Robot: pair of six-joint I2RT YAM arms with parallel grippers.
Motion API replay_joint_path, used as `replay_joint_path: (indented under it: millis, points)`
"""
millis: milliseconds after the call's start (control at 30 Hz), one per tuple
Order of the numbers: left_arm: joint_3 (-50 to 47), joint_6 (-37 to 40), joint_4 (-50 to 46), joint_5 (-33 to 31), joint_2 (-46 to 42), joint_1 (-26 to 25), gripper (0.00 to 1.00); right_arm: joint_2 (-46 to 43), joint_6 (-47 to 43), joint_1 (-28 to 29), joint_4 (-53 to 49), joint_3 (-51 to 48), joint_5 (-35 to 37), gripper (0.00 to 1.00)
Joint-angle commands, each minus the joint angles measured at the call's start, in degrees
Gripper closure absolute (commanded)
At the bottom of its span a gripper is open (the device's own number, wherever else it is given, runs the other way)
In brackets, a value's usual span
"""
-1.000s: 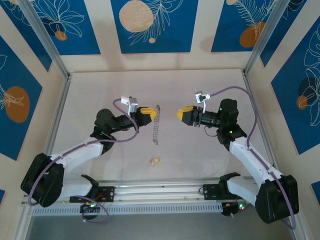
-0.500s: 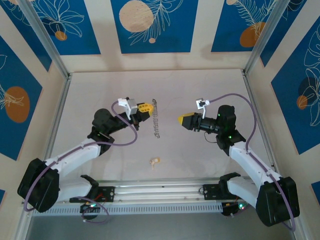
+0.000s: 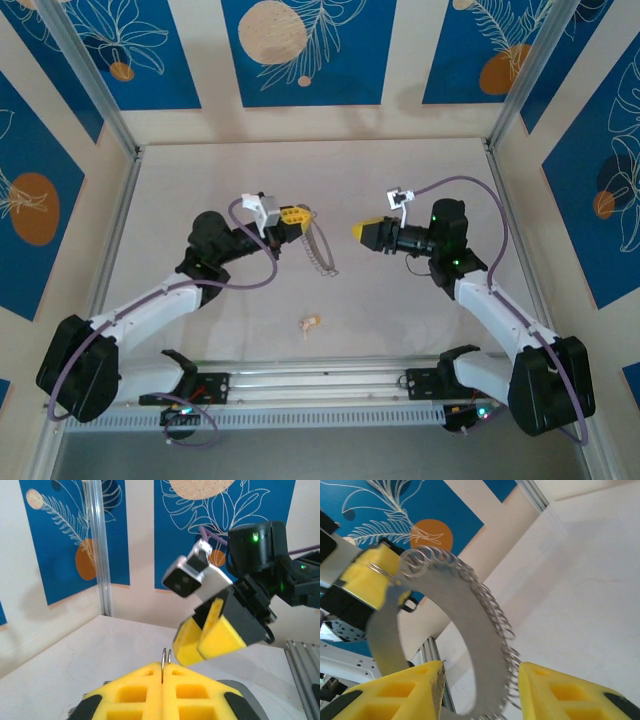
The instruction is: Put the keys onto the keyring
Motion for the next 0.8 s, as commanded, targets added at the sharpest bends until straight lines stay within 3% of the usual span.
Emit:
replay_joint_path:
  millis: [0, 367, 767]
  points:
    - [3.4, -2.3, -3.6, 3.5, 0.9, -0.6, 1.00, 0.8, -3.3, 0.3, 0.2, 4.3, -4.0, 0.58]
    - [6.5, -5.9, -9.4, 10.5, 2.9, -0.6, 1.00, 6.2, -4.1, 1.3, 3.1, 10.8, -14.6, 0.66]
    - [8.1, -9.1, -7.2, 13.5, 5.6, -0.6, 1.00, 8.0, -5.8, 5.1, 1.9, 11.8, -15.0, 0.71]
